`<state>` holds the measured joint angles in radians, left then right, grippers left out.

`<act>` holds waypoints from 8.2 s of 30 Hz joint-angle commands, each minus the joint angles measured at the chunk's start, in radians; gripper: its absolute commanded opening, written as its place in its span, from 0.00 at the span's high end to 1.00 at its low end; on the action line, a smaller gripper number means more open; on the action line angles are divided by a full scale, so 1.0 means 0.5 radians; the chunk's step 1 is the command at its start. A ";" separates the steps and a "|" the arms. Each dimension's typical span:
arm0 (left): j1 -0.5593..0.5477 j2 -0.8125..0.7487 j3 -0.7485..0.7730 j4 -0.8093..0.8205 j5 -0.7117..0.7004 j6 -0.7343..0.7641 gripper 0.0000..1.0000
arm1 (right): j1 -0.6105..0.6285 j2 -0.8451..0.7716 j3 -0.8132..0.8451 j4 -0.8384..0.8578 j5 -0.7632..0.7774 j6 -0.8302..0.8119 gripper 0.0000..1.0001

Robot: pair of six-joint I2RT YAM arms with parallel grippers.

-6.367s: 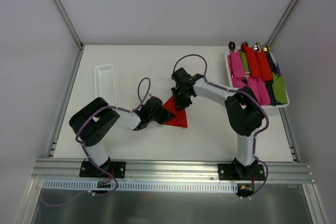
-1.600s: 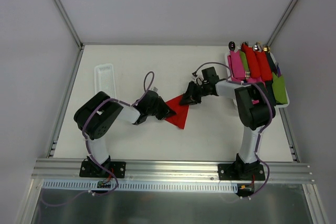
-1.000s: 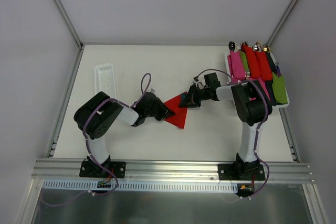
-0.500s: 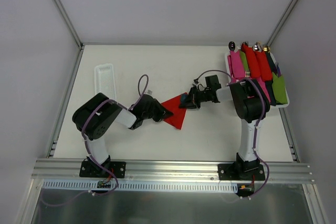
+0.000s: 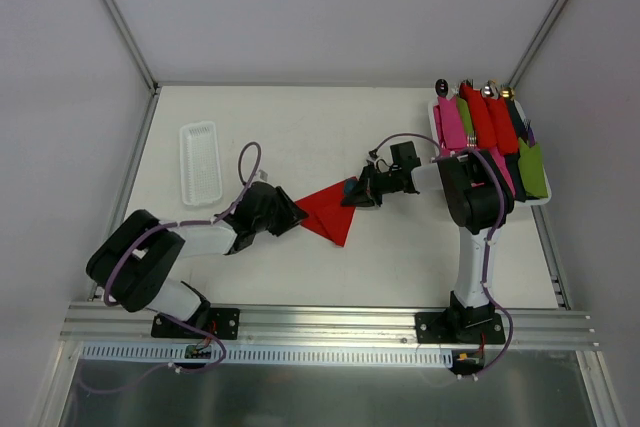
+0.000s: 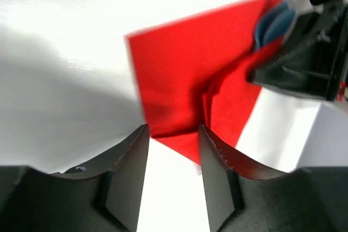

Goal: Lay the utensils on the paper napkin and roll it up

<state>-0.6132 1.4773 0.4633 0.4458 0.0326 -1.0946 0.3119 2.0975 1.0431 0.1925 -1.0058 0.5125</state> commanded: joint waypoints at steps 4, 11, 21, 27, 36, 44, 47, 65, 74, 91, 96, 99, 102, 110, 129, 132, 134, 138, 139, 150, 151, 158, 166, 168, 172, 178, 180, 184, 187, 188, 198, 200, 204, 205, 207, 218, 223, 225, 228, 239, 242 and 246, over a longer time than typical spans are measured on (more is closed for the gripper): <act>0.217 -0.175 -0.052 -0.407 -0.213 0.127 0.53 | 0.002 0.033 0.040 -0.204 0.235 -0.141 0.92; 0.318 0.143 0.135 -0.235 0.051 0.324 0.51 | 0.014 0.029 0.067 -0.265 0.250 -0.194 0.92; 0.318 0.638 0.304 0.050 0.404 0.306 0.55 | 0.024 0.036 0.089 -0.314 0.250 -0.224 0.93; 0.318 0.797 0.288 0.384 0.649 0.284 0.55 | 0.027 0.042 0.092 -0.324 0.251 -0.233 0.93; 0.337 0.746 0.187 0.376 0.693 0.336 0.55 | 0.033 0.039 0.098 -0.333 0.254 -0.237 0.93; 0.383 0.617 -0.046 0.397 0.604 0.290 0.54 | 0.033 0.039 0.086 -0.336 0.257 -0.246 0.94; 0.383 0.623 -0.058 0.437 0.588 0.275 0.54 | 0.036 0.039 0.089 -0.342 0.260 -0.249 0.94; 0.407 0.356 0.092 0.308 0.499 0.385 0.94 | 0.057 0.033 0.110 -0.455 0.306 -0.325 0.96; 0.398 0.325 0.187 0.382 0.726 0.306 1.00 | 0.079 0.023 0.141 -0.529 0.349 -0.378 0.97; 0.141 0.405 0.380 0.507 0.815 0.008 1.00 | 0.110 0.017 0.175 -0.612 0.407 -0.433 0.99; 0.042 0.555 0.383 0.721 0.803 -0.124 1.00 | 0.110 0.017 0.178 -0.615 0.410 -0.436 0.99; -0.007 0.625 0.371 0.832 0.785 -0.243 1.00 | 0.113 0.017 0.178 -0.618 0.416 -0.436 1.00; -0.044 0.681 0.341 0.983 0.733 -0.372 1.00 | 0.116 0.020 0.175 -0.618 0.416 -0.433 1.00; -0.087 0.641 0.328 1.003 0.576 -0.471 1.00 | 0.119 0.026 0.175 -0.627 0.428 -0.442 1.00; -0.059 0.503 1.282 -1.140 0.630 0.554 1.00 | 0.131 0.026 0.190 -0.676 0.462 -0.467 1.00; -0.062 0.537 1.298 -1.128 0.723 0.502 1.00 | 0.134 0.026 0.193 -0.686 0.468 -0.470 1.00; -0.068 0.531 1.286 -1.100 0.738 0.465 1.00 | 0.137 0.026 0.193 -0.689 0.471 -0.473 1.00; -0.068 0.528 1.258 -0.981 0.794 0.349 1.00 | 0.137 0.026 0.196 -0.692 0.474 -0.476 1.00; -0.068 0.528 1.249 -0.905 0.815 0.324 1.00 | 0.137 0.026 0.196 -0.692 0.471 -0.476 1.00; 0.008 0.506 1.129 -0.879 0.720 0.345 0.71 | 0.137 0.033 0.199 -0.698 0.465 -0.476 1.00; 0.015 0.503 1.123 -0.879 0.726 0.367 0.69 | 0.137 0.033 0.199 -0.695 0.468 -0.476 1.00; 0.085 0.445 1.006 -0.861 0.732 0.480 0.62 | 0.137 0.033 0.202 -0.695 0.465 -0.476 1.00; 0.159 0.350 0.917 -0.855 0.757 0.511 0.70 | 0.140 0.033 0.199 -0.698 0.468 -0.479 1.00; 0.165 0.325 0.893 -0.855 0.760 0.517 0.70 | 0.137 0.033 0.199 -0.698 0.468 -0.479 1.00; 0.183 0.282 0.868 -0.849 0.763 0.523 0.71 | 0.137 0.033 0.202 -0.701 0.468 -0.485 1.00; 0.211 0.242 0.838 -0.842 0.791 0.517 0.73 | 0.137 0.030 0.199 -0.701 0.474 -0.488 1.00; 0.214 0.227 0.822 -0.842 0.782 0.520 0.78 | 0.137 0.029 0.199 -0.701 0.474 -0.488 1.00; 0.220 0.245 0.844 -0.839 0.766 0.523 0.92 | 0.140 0.030 0.199 -0.701 0.474 -0.488 1.00; 0.217 0.297 0.890 -0.818 0.785 0.517 1.00 | 0.143 0.030 0.199 -0.701 0.474 -0.494 1.00; 0.217 0.304 0.893 -0.803 0.788 0.502 1.00 | 0.140 0.033 0.199 -0.704 0.478 -0.491 1.00; 0.141 0.303 0.865 -0.478 0.935 0.343 1.00 | 0.146 0.023 0.199 -0.710 0.493 -0.491 1.00; 0.107 0.343 0.856 -0.386 0.975 0.266 1.00 | 0.146 0.026 0.202 -0.713 0.493 -0.491 1.00; 0.024 0.457 0.847 -0.226 0.987 0.158 1.00 | 0.146 0.026 0.202 -0.713 0.493 -0.491 1.00; -0.004 0.497 0.841 -0.195 0.984 0.131 1.00 | 0.146 0.026 0.202 -0.713 0.493 -0.491 1.00; -0.025 0.534 0.813 -0.088 0.978 0.063 1.00 | 0.146 0.026 0.202 -0.716 0.493 -0.491 1.00; -0.145 0.736 0.697 0.139 0.861 -0.154 1.00 | 0.146 0.026 0.205 -0.713 0.493 -0.485 1.00; -0.154 0.797 0.608 0.121 0.782 -0.207 1.00 | 0.143 -0.004 0.227 -0.735 0.505 -0.503 1.00; -0.154 0.816 0.577 0.090 0.739 -0.225 1.00 | 0.143 -0.032 0.242 -0.756 0.508 -0.516 1.00; -0.154 0.840 0.567 0.014 0.690 -0.234 1.00 | 0.140 -0.062 0.270 -0.817 0.511 -0.552 1.00; -0.154 0.831 0.528 -0.192 0.542 -0.299 1.00 | 0.085 -0.246 0.353 -1.038 0.426 -0.724 0.91; -0.151 0.847 0.521 -0.180 0.542 -0.323 1.00 | 0.045 -0.296 0.374 -1.045 0.328 -0.731 0.87; -0.151 0.847 0.509 -0.171 0.533 -0.342 1.00 | -0.019 -0.329 0.377 -1.041 0.189 -0.724 0.87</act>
<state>-0.6872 1.8664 0.7616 0.4934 0.3897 -1.2755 0.3225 2.0006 1.2015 -0.2955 -0.8505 0.1810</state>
